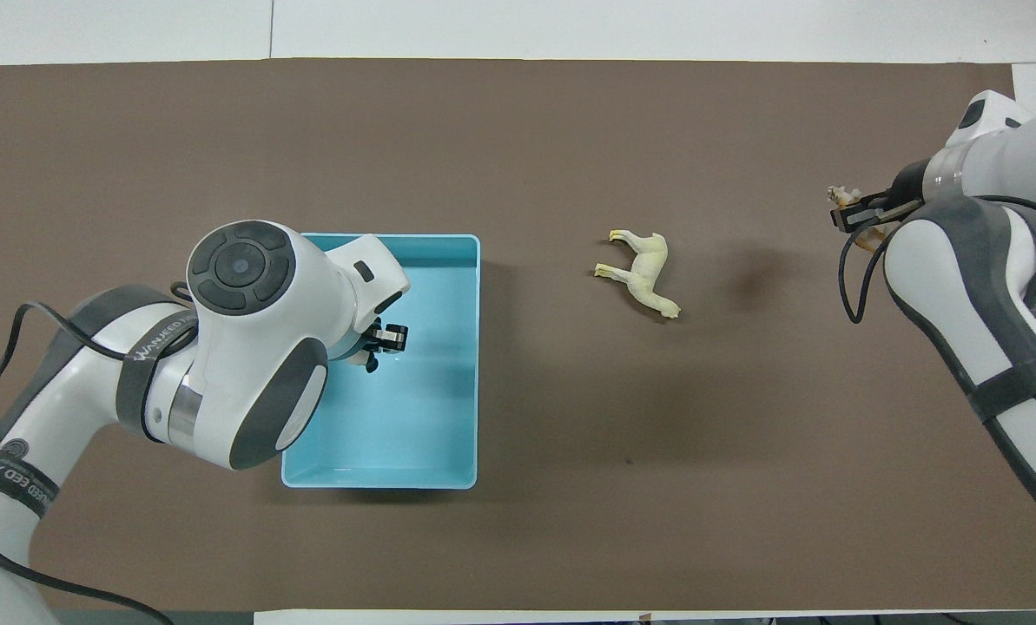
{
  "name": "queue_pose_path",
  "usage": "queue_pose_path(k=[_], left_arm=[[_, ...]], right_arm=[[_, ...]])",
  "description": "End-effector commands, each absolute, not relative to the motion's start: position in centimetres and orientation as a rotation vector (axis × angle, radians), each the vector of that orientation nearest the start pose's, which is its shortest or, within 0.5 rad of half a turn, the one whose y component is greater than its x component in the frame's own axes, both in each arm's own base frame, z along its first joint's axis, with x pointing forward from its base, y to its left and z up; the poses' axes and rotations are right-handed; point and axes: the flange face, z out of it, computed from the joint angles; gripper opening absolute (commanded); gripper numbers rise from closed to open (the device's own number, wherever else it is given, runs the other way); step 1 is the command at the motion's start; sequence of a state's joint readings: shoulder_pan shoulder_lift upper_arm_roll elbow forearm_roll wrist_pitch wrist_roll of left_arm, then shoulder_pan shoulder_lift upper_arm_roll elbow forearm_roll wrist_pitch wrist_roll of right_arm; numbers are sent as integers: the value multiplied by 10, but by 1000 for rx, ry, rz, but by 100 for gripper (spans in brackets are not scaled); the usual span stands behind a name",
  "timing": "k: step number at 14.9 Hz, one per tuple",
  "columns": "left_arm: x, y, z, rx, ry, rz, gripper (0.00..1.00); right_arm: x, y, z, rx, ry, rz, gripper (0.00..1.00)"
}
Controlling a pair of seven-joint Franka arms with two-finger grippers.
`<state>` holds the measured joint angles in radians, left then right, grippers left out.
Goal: Put all toys into storage box
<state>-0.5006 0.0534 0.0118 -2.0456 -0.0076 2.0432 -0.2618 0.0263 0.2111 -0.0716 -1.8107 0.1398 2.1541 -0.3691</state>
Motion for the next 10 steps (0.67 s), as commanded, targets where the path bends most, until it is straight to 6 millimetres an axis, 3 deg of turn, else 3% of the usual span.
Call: queue_pose_path(k=[1, 4, 5, 7, 9, 10], left_arm=[[485, -255, 431, -3134, 303, 39, 100], [502, -225, 459, -3146, 228, 23, 100], [515, -198, 464, -3150, 171, 17, 100], [537, -139, 462, -3153, 221, -26, 100], [553, -52, 457, -3142, 304, -53, 100], [555, -22, 451, -3129, 387, -62, 100]], right_arm=[[637, 25, 486, -2997, -184, -221, 0], [640, 84, 519, -2973, -25, -226, 0], [638, 108, 528, -2959, 50, -234, 0], [628, 187, 535, -2918, 210, -231, 0], [613, 247, 543, -2866, 303, -255, 0], [604, 283, 539, -2838, 331, -265, 0]])
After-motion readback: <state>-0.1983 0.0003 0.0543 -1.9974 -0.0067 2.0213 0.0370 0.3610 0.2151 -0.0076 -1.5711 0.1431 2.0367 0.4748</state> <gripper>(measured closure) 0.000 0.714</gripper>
